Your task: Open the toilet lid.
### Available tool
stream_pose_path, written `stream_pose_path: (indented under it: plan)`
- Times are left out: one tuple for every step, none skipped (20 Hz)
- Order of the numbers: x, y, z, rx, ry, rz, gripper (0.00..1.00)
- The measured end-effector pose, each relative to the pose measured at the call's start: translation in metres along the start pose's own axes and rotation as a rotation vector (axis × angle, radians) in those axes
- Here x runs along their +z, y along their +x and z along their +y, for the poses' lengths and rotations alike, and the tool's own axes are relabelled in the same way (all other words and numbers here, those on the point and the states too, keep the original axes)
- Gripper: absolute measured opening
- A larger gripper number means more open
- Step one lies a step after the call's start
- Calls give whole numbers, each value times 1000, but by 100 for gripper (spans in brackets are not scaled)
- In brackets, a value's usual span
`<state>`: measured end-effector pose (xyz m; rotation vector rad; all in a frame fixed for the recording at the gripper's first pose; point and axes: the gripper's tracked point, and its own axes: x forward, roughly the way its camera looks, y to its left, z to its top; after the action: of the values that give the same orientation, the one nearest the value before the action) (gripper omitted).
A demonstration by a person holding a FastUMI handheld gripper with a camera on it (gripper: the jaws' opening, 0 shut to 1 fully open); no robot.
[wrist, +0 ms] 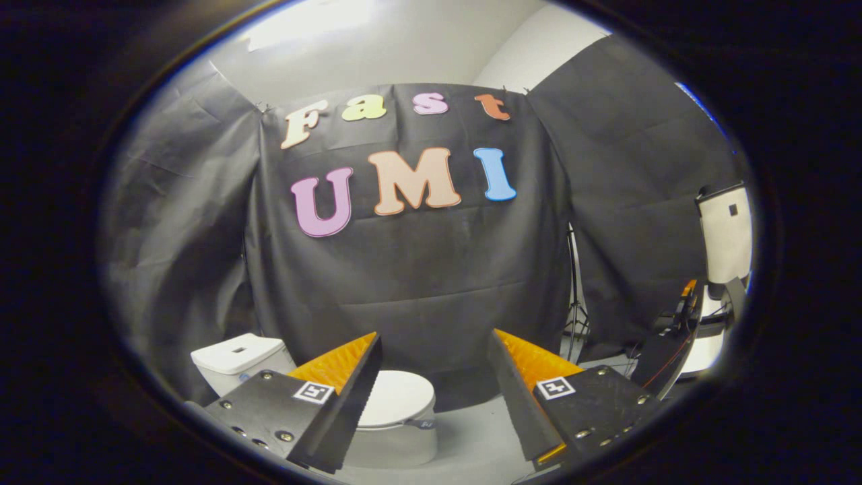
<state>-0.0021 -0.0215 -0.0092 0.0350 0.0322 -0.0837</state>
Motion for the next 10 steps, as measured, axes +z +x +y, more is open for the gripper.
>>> stream_pose_path:
  plan:
    - [-2, 1, 0, -1, 7, 4, 93]
    - [-3, 3, -1, -3, 17, 9, 93]
    - [-6, 4, -3, -5, 27, 17, 93]
    - [-8, 4, -4, -8, 36, 23, 93]
    - [-11, 5, -5, -10, 45, 30, 93]
    - [-12, 6, -7, -12, 53, 37, 93]
    - [-15, 7, -7, -13, 63, 44, 93]
    - [-19, 8, -7, -14, 74, 54, 93]
    - [-22, 9, -9, -18, 86, 66, 93]
    - [-27, 9, -11, -24, 97, 78, 93]
